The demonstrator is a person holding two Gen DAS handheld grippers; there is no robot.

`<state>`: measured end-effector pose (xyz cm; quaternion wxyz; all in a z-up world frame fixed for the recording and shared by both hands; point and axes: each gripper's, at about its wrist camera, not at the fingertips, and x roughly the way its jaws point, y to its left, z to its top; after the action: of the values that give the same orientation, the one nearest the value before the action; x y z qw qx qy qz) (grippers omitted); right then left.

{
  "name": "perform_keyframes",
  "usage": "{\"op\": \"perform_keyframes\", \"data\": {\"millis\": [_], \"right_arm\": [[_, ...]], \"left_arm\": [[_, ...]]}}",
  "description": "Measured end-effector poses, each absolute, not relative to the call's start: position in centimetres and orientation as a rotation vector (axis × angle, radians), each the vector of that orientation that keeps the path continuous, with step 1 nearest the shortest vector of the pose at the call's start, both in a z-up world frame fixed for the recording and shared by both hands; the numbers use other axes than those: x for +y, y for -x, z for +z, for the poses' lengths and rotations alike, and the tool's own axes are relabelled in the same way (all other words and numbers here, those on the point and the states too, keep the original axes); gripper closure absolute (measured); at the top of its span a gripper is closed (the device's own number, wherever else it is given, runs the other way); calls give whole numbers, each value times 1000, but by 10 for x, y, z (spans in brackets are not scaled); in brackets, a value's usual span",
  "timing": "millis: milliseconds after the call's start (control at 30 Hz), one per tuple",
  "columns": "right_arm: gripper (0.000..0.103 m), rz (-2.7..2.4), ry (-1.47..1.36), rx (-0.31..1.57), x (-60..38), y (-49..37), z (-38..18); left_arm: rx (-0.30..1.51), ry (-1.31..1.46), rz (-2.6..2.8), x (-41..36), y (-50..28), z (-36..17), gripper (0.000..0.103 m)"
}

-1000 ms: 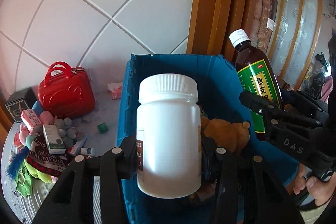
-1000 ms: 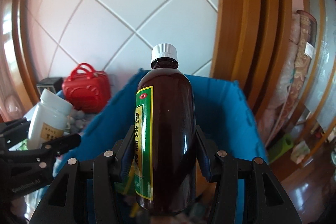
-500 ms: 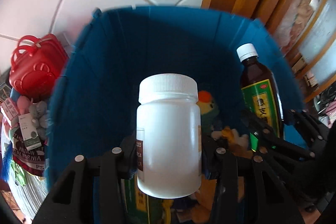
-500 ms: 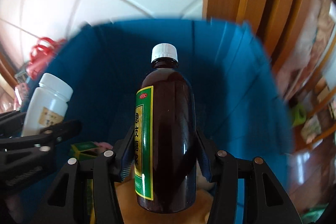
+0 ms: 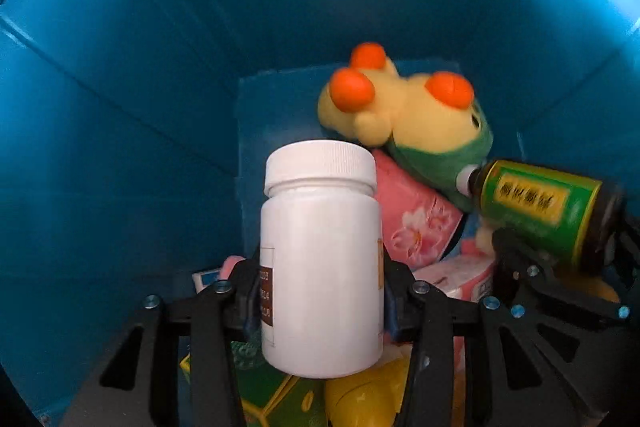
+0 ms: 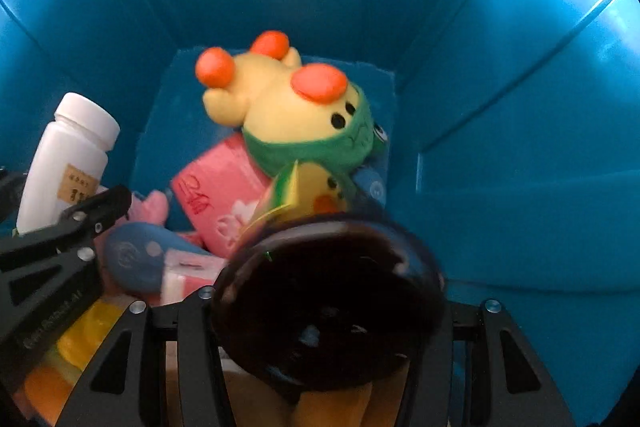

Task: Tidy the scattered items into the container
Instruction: 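Open both tools to drop the bottles into the crate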

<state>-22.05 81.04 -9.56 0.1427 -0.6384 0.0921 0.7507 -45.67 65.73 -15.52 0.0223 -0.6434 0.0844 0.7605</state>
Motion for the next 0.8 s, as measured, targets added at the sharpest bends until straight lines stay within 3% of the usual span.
{"op": "perform_keyframes", "data": {"millis": [167,267,533,800], "right_arm": [[48,2174,1843,285,816,215,-94],[24,2175,1837,292,818,221,-89],[3,2185,1802,286,823,231,-73],[3,2263,1850,189,822,239,-67]], "left_arm": [[260,2002,2354,649,460,-157,57],[243,2017,2355,641,461,-154,57],[201,2005,2415,631,463,-137,53],[211,2001,2439,626,465,-133,53]]}}
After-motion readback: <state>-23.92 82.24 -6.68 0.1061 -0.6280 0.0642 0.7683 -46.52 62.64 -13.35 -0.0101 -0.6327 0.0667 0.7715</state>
